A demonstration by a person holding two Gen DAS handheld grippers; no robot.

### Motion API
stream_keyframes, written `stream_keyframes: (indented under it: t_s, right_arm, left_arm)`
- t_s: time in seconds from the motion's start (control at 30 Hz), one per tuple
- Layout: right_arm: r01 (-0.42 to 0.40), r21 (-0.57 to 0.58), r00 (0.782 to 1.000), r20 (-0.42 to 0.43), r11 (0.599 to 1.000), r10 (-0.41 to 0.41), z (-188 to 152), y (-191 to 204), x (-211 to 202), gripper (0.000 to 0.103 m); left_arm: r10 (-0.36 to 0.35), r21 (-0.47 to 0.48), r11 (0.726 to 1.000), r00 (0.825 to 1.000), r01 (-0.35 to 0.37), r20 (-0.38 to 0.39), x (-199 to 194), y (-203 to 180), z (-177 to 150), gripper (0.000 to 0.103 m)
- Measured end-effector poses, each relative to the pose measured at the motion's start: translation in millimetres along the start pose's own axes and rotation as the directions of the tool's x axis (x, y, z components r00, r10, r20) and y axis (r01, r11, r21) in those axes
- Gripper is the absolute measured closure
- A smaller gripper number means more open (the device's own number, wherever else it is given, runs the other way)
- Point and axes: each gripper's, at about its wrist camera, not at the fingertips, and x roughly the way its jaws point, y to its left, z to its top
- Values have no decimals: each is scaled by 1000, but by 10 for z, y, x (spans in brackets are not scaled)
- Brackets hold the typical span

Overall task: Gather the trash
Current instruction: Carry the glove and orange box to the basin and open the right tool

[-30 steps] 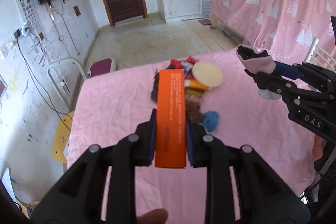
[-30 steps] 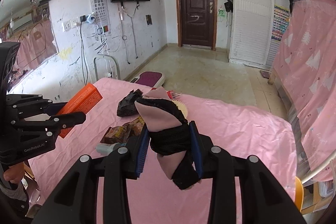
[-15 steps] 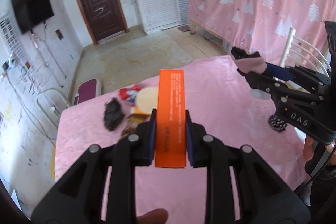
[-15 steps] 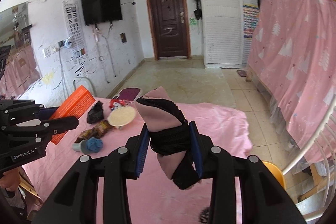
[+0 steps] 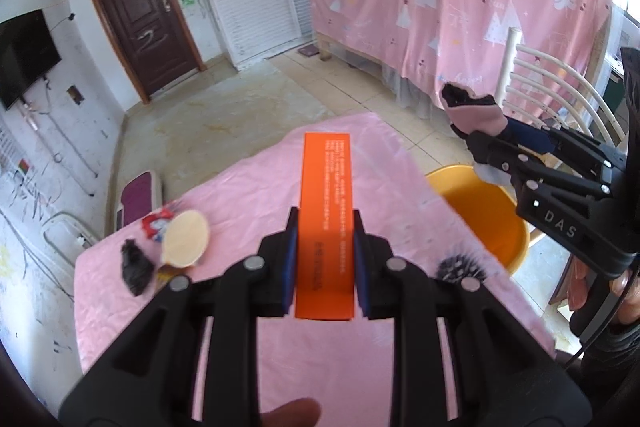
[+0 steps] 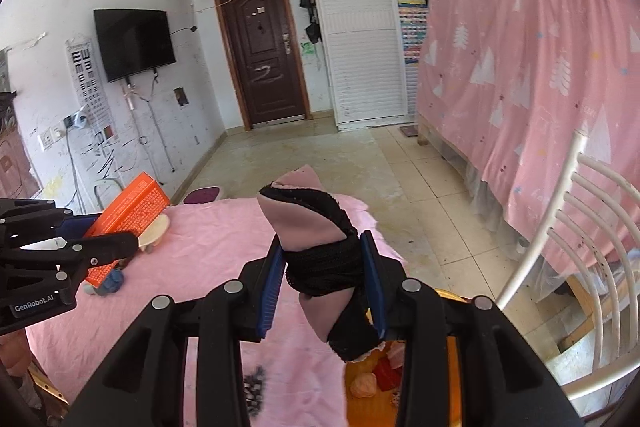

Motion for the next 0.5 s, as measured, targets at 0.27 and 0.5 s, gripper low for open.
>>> stream_keyframes:
  t_s: [0.27,0.5]
  right_arm:
    - [53,64,998,-31,997,-51,-154,-561,50,76]
    - [81,101,995,-57,992,-76,-284,-849,117,76]
  left_arm:
    - [-56,42,997,998,57,-11,156,-444,239,81]
    - [-102,80,991,994,104,-33,317,-830,425,81]
